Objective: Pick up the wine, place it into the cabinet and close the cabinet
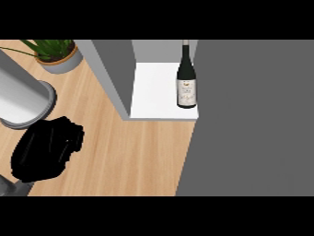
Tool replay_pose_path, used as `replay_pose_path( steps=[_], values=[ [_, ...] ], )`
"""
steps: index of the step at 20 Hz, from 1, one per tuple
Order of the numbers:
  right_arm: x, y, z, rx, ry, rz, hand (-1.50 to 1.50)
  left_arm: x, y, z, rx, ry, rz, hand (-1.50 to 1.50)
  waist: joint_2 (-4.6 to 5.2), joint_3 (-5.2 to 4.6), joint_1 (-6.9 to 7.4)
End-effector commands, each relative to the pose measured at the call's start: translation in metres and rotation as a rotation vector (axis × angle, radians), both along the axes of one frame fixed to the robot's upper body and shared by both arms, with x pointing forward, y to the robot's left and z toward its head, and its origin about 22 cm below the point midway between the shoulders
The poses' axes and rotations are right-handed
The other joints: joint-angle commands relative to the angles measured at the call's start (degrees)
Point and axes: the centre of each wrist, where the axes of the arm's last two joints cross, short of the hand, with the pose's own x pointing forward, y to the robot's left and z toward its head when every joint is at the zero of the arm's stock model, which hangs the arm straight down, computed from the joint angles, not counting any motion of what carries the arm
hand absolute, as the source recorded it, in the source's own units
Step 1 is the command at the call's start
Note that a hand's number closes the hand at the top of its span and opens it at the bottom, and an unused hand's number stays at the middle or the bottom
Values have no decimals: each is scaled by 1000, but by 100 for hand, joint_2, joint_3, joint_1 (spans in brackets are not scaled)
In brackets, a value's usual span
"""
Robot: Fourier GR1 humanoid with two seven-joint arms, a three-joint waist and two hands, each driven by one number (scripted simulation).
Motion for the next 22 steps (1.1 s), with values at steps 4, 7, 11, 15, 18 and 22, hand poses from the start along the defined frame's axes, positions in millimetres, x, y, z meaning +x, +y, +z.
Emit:
replay_pose_path(
  steps=[4,7,11,15,18,22],
  values=[
    [-34,37,17,56,5,193,150,-7,57,27,2,-18,62,-150,-6,-8,18],
    [-50,55,22,66,23,247,150,-21,81,7,-41,5,91,-150,-15,-13,-10],
    [-45,89,22,-47,44,294,150,-24,104,18,-54,7,141,-150,-26,-18,61],
    [-57,116,19,-38,47,323,150,-18,130,32,-23,3,182,-150,-33,-21,42],
    [-44,141,5,-13,13,265,150,-28,150,20,-40,-14,182,-150,-16,-27,124],
    [-37,149,12,44,-32,196,150,-28,159,21,-15,1,161,-150,-8,-33,135]
  ],
)
